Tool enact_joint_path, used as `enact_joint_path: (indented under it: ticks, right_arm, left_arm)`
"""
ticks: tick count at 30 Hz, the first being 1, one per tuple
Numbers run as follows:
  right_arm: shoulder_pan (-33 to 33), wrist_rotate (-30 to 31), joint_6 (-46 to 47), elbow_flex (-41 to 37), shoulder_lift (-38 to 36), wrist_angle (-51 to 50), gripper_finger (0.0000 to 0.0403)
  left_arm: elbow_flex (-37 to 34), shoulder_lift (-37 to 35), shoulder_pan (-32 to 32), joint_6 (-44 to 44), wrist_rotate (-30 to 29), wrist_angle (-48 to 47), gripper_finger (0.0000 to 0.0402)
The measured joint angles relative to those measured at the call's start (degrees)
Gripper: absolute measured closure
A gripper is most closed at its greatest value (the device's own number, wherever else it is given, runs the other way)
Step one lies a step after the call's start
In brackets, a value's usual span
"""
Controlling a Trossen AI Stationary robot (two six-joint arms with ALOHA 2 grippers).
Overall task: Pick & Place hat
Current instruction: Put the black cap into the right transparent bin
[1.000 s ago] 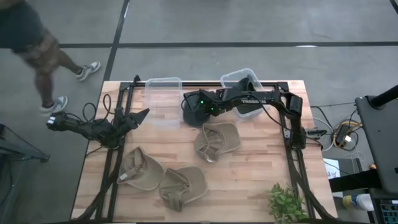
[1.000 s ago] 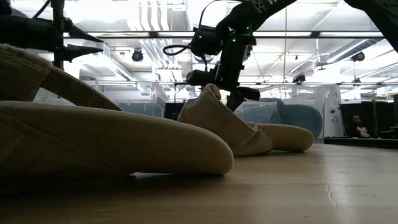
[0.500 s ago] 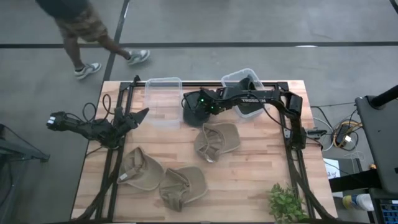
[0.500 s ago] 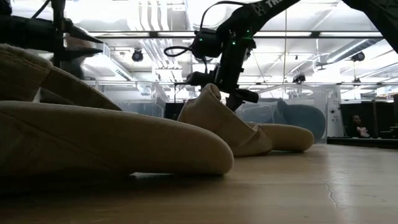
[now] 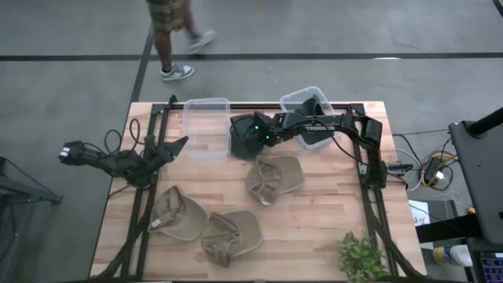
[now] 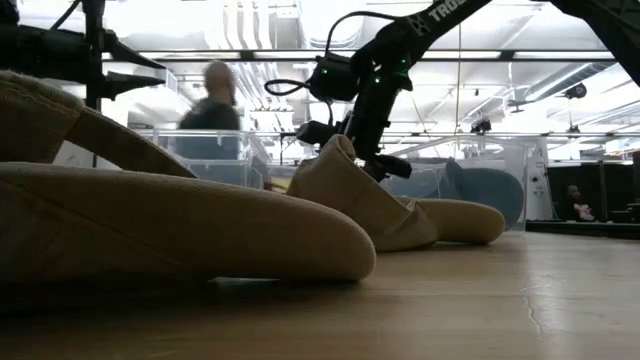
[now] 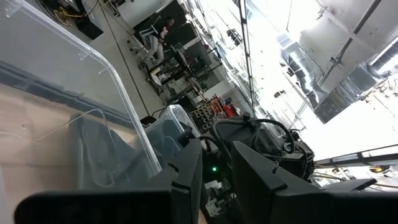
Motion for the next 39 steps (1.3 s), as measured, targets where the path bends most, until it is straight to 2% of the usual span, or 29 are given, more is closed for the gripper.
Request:
enact_joint_path:
  ticks: [4, 9, 14, 19, 25, 31, 39]
  right_arm:
    - [-0.9, -0.7, 1.1, -1.2, 0.0, 1.3, 0.0196]
    - [-1.1, -0.6, 0.4, -2.5, 0.0, 2.8, 0.0237]
    - [-1.3, -0.5, -0.8, -2.9, 0.0, 6.0, 0.0296]
    - [-1.2, -0.4, -3.7, -2.9, 0.0, 6.3, 0.0379]
    - [-1.1, 0.4, -5.7, -2.7, -1.3, 4.5, 0.0388]
    - [-1.1, 4.0, -6.6, -2.7, -5.7, 2.0, 0.0389]
    - [-0.6, 4.5, -7.2, -2.7, -12.1, 0.1, 0.0390]
  left_arm:
    - [0.0, 0.0, 0.0, 0.0, 0.0, 0.0, 0.0321]
    - [0.0, 0.0, 0.0, 0.0, 0.0, 0.0, 0.0321]
    - [0.0, 0.0, 0.0, 0.0, 0.0, 0.0, 0.0321]
    - [0.0, 0.0, 0.0, 0.0, 0.0, 0.0, 0.0321]
    - [0.0, 0.0, 0.0, -0.1, -0.1, 0.0, 0.0321]
    - [0.0, 0.0, 0.0, -0.1, -0.1, -0.1, 0.0321]
    - [0.0, 0.0, 0.0, 0.1, -0.2, -0.2, 0.0321]
